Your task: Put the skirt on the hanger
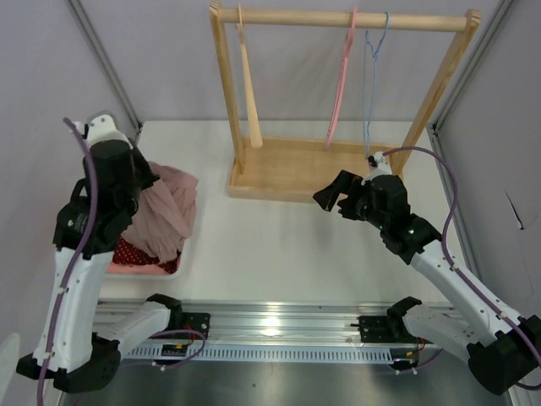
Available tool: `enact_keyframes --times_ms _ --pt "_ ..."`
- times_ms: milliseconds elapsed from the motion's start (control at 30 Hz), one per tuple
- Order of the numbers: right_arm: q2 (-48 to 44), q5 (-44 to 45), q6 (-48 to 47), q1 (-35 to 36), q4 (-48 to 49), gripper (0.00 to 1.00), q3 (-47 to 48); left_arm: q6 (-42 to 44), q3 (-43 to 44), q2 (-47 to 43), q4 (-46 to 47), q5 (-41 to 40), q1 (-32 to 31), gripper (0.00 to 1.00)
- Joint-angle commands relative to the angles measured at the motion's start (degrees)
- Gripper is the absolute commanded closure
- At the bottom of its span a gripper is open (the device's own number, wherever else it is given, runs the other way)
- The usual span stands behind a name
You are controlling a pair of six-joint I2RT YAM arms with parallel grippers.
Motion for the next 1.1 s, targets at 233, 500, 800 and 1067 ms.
enact_keyframes --times_ms 233,500,800,1067 --pt "2.0 0.7 -2.9 0.3 -1.6 0.01 7.9 2.2 10.3 -4.5 8.7 35.5 -1.4 1.0" --pt "1.6 2.6 -3.7 0.5 -3.5 0.01 10.7 1.3 6.6 -4.0 18.5 50.9 -6.5 1.0" --pt "0.5 3.0 -4.3 0.6 -5.6 0.01 12.2 -0.5 8.8 1.3 24.7 45.9 -19.1 1.0" --pt "-1.0 5.9 -4.8 0.6 -7.9 0.01 11.8 -1.2 5.7 3.3 26.8 44.3 -23.0 1.0"
